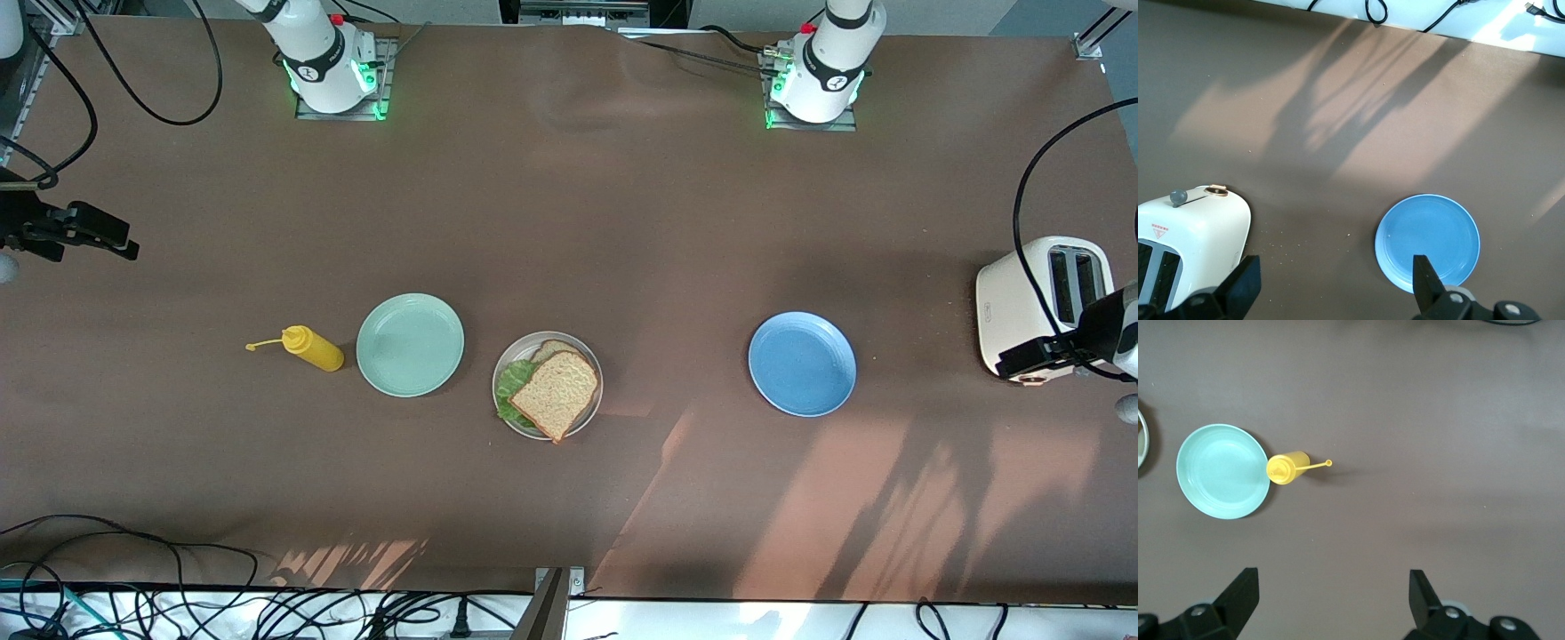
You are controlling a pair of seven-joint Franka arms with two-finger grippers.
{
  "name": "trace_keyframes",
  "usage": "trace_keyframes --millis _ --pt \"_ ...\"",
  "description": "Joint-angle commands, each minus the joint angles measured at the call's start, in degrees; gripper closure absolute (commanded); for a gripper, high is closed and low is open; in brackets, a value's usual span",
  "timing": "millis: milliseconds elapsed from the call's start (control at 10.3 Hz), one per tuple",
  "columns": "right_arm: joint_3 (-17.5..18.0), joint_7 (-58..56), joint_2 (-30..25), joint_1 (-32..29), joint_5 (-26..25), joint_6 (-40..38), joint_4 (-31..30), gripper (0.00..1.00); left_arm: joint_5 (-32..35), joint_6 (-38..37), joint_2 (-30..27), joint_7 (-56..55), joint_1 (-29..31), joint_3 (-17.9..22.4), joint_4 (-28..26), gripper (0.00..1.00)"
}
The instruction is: Make sandwich on beige plate with both arms
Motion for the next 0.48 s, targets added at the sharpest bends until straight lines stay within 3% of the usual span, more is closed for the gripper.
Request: trace_keyframes --millis 0,387 --pt "-0.1 0.3 -0.1 0.8 -1.7 -1.6 0.9 0.0 1.0 -1.1 -2.2 1.2 0.3 -0.9 -1.9 0.0" --pt "-0.7 0.5 0.2 0.2 -1.7 -1.9 0.9 0.0 1.1 -1.4 -2.2 1.2 0.2 -1.0 -1.9 0.0"
